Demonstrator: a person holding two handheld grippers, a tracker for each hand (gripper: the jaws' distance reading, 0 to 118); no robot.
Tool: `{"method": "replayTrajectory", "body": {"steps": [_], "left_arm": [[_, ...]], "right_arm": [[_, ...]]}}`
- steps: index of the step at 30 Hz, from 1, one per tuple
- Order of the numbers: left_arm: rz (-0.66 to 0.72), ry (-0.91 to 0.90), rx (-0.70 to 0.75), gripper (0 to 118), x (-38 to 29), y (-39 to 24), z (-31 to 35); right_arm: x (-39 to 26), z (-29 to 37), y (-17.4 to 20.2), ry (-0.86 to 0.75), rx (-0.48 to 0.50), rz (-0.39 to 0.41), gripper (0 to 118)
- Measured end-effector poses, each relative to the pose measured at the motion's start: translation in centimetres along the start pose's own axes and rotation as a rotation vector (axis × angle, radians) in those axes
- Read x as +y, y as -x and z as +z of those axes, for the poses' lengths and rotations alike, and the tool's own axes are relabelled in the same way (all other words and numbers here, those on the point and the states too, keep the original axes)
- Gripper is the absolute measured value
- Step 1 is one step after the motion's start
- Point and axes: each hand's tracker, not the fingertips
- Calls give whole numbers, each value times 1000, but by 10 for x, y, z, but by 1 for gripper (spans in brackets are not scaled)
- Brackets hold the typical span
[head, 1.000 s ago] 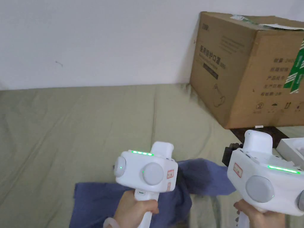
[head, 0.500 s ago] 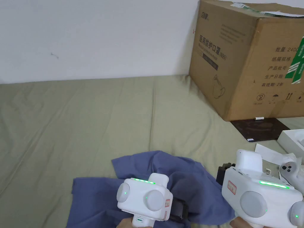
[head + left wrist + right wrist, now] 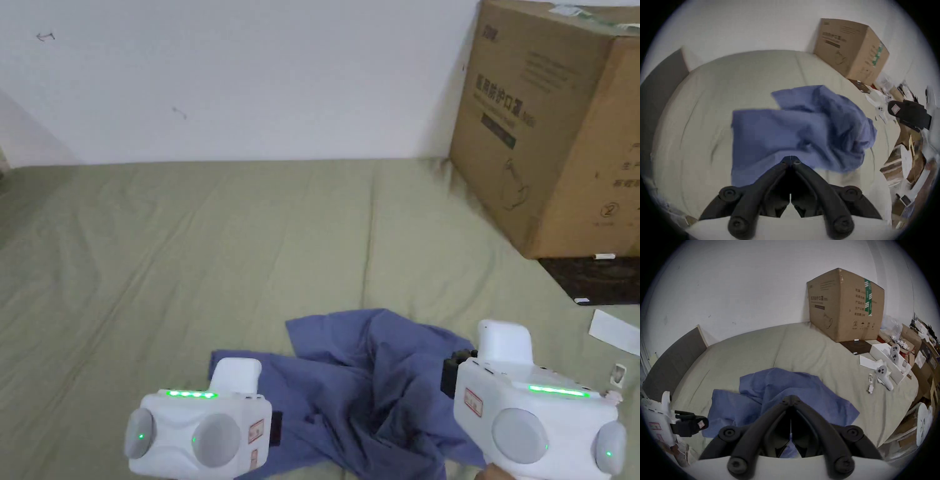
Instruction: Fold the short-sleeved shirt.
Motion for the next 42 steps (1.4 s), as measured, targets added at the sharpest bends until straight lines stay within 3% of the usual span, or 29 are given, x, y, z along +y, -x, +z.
{"method": "replayTrajectory", "body": {"steps": [3,4,5,7,8,15,18,21,22,25,27,29,30,32,33,38,42], "left_arm": [[101,-29,36,0,-15,36,6],[133,-7,45,7,-16,47,6],[155,25,48,26,-15,56,4],[157,45,64,81,-17,68,-1],[148,42,66,87,-18,71,-3],[160,168,57,87,-32,63,-50],[92,147,155,85,-35,47,-62],[94,135,171,40,-31,42,-53],[80,126,198,14,-28,42,-50],[71,138,202,11,-22,45,-40],[92,120,181,11,-19,45,-30],[124,99,154,10,-16,46,-21],[135,82,113,10,-15,45,-17],[141,76,125,10,-11,42,-8],[133,62,123,10,-10,40,-5],[126,64,115,10,-6,34,1],[107,80,120,10,-8,34,1]], "right_arm": [[-4,-5,8,19,15,2,0],[-4,-6,10,18,20,1,0],[-3,-7,12,20,24,4,0],[-2,-9,15,20,29,13,0],[-1,-10,17,19,31,17,0],[-6,-21,13,53,25,10,0],[-10,-29,9,79,14,-10,0],[-12,-38,7,102,16,-22,0],[-12,-40,7,104,18,-19,0],[-1,-52,6,110,26,-7,0],[14,-63,4,127,106,-4,0],[34,-80,6,184,132,65,1],[44,-90,9,199,119,111,13],[63,-111,11,182,126,175,75],[73,-126,10,183,149,170,92],[118,-210,-3,307,198,73,94],[125,-265,-13,388,114,114,94]]}}
